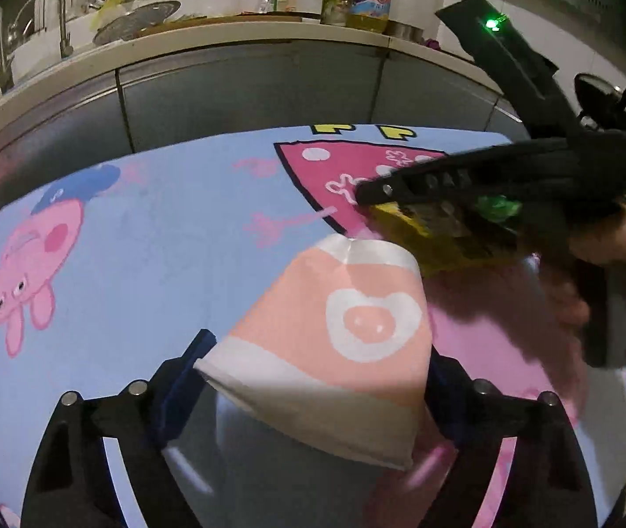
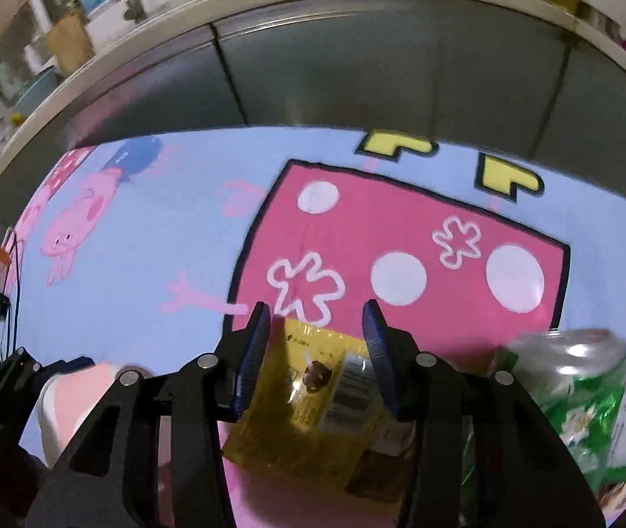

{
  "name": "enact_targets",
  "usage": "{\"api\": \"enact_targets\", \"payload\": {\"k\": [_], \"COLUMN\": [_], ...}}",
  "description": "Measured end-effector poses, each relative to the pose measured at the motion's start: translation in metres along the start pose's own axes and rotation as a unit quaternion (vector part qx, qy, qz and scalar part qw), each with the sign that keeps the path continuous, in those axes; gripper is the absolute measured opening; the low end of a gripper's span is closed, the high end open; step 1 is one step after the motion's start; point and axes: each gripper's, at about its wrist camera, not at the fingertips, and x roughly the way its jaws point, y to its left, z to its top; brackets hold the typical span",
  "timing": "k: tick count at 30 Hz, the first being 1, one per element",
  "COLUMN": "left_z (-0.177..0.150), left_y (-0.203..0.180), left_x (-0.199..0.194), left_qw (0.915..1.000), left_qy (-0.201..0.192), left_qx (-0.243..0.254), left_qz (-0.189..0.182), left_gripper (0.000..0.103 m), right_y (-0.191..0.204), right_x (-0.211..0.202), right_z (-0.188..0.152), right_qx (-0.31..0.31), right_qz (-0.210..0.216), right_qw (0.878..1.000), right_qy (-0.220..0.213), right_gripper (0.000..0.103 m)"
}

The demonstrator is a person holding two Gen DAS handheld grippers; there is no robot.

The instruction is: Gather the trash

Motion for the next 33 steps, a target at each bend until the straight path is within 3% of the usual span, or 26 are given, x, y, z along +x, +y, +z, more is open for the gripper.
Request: {"api": "enact_targets", "payload": {"k": [3,8,13,18,20,24,27,28,31,33], "left_z": [-0.010,-0.034,-0.056,-0.069,-0.072,-0.075,-0.072,-0.071,-0.072,-0.071], "left_y": [-0.004,-0.017,-0.034,-0.052,-0.061,-0.072,-0.074,-0.074,-0.076,-0.078], "left_x": [-0.009,-0.022,-0.031,-0.040,-0.042,-0.040,-0.039,-0.039,-0.039,-0.038], "left_qw": [0.9995,0.9966,0.9959,0.9955,0.9963,0.9980,0.9973,0.9971,0.9973,0.9974], "left_qy": [0.001,0.020,0.029,0.022,0.018,0.018,0.027,0.029,0.035,0.037], "left_qx": [-0.008,-0.014,-0.004,-0.010,-0.011,-0.017,-0.037,-0.042,-0.045,-0.043], "left_qz": [-0.031,-0.079,-0.085,-0.092,-0.083,-0.059,-0.057,-0.056,-0.046,-0.043], "left_gripper": [0.087,0.087,0.087,0.088,0.088,0.088,0.088,0.088,0.088,0.088], "right_y": [0.003,-0.004,-0.025,-0.053,-0.069,-0.102,-0.126,-0.133,-0.129,-0.121], "right_x": [-0.014,-0.057,-0.102,-0.144,-0.155,-0.147,-0.120,-0.113,-0.090,-0.080], "right_z": [-0.023,-0.099,-0.181,-0.225,-0.238,-0.240,-0.227,-0.222,-0.199,-0.187], "right_qx": [-0.026,-0.032,0.031,0.136,0.158,0.195,0.258,0.275,0.281,0.272], "right_qz": [0.021,0.068,0.133,0.158,0.150,0.133,0.174,0.189,0.214,0.221], "right_qw": [0.999,0.997,0.990,0.970,0.966,0.964,0.944,0.935,0.929,0.931], "right_qy": [0.007,0.003,-0.034,-0.124,-0.138,-0.125,-0.113,-0.116,-0.110,-0.102], "right_gripper": [0.044,0.045,0.045,0.045,0.045,0.043,0.040,0.030,0.024,0.023]}}
